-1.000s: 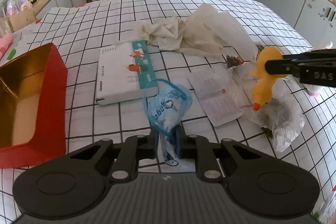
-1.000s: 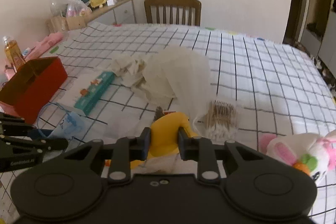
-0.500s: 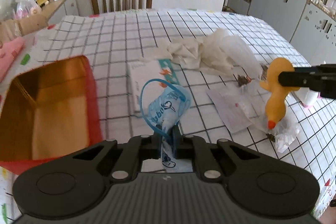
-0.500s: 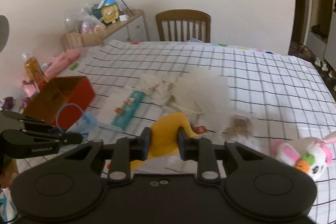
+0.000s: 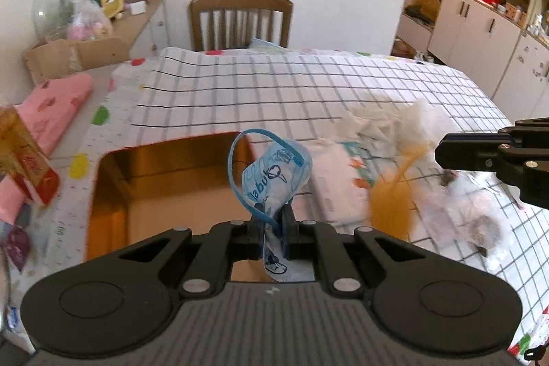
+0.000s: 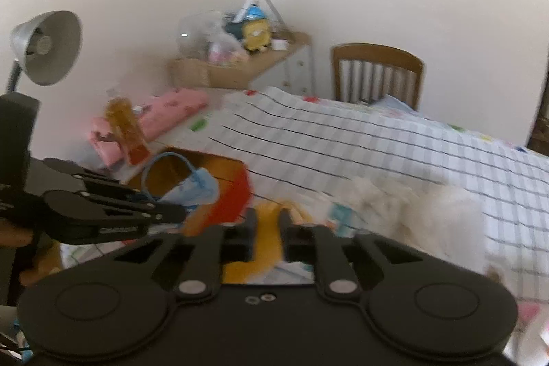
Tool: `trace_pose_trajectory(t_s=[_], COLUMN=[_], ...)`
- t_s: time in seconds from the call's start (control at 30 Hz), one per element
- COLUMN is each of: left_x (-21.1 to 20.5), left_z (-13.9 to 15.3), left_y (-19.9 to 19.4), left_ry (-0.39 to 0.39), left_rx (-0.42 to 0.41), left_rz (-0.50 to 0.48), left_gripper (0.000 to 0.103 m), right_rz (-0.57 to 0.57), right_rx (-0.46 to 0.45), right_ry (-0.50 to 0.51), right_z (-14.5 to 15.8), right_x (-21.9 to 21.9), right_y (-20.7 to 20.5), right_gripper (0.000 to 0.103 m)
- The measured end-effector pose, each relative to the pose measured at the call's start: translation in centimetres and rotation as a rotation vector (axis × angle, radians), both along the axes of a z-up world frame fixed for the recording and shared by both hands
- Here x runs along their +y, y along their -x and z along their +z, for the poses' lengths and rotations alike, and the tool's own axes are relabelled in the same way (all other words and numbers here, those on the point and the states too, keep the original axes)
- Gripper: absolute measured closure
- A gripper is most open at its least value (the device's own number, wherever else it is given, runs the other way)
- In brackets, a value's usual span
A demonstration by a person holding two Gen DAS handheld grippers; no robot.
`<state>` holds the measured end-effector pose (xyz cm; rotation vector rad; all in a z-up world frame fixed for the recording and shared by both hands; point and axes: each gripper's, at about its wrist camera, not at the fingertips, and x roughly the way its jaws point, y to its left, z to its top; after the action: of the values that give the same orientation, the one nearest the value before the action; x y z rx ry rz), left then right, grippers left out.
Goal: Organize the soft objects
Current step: 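Carry the packet and duck into the red tin box and release both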
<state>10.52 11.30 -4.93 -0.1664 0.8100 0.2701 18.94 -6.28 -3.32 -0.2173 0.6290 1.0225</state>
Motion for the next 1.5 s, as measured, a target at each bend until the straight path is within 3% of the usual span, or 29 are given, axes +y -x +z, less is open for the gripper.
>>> trace_pose_trajectory(t_s=[0.1,0.23,0.3,0.37,0.43,0.5,0.63,0.93,1.0,1.1,1.27,1.5], left_x=[2.0,4.3,5.4,6.4,7.1,7.5,7.9,8.2,8.4,8.7,9.2,10.3], left_z=[-0.2,-0.3,-0.6,-0.8,-1.0,-1.2,-1.5,-2.3,-2.5,-2.7,-2.9,-2.5], left_y=[0.4,1.2,1.5,1.8,2.0,2.2,2.2,2.4,2.4,2.3,2.1,1.1], left_ry=[-0.009,-0.020,-0.016,-0.004,0.001,0.001,-0.001,0.002,0.003,0.003,0.004,-0.001], left_rx=[0.011,0.014,0.018,0.020,0.027,0.032,0.041,0.059,0.061,0.064,0.066,0.057], left_rz=[0.016,0.024,0.032,0.038,0.038,0.032,0.012,-0.024,-0.027,-0.031,-0.033,-0.026], left_gripper=[0.094,0.094,0.094,0.094,0.094,0.094,0.094,0.094,0.094,0.094,0.094,0.094], right_rz=[0.032,0.028,0.041,0.060,0.065,0.071,0.098,0.064,0.056,0.045,0.018,-0.009], right_rx=[-0.034,-0.005,0.021,0.020,0.009,0.008,0.043,0.018,0.001,-0.006,-0.020,-0.012], right_ry=[0.024,0.065,0.096,0.131,0.166,0.191,0.243,0.350,0.358,0.352,0.317,0.179], right_z=[-0.4,-1.8,-2.9,-3.8,-4.8,-5.8,-7.9,-11.1,-11.2,-10.9,-9.0,-3.2], right_x=[2.8,4.2,4.6,5.2,5.9,6.4,7.5,9.2,9.2,9.1,8.4,9.0], right_y=[0.4,0.6,0.8,1.2,1.3,1.2,0.9,0.9,1.1,1.2,1.5,0.9], right_gripper=[0.098,0.097,0.083,0.084,0.079,0.067,0.062,0.066,0.078,0.085,0.089,0.089])
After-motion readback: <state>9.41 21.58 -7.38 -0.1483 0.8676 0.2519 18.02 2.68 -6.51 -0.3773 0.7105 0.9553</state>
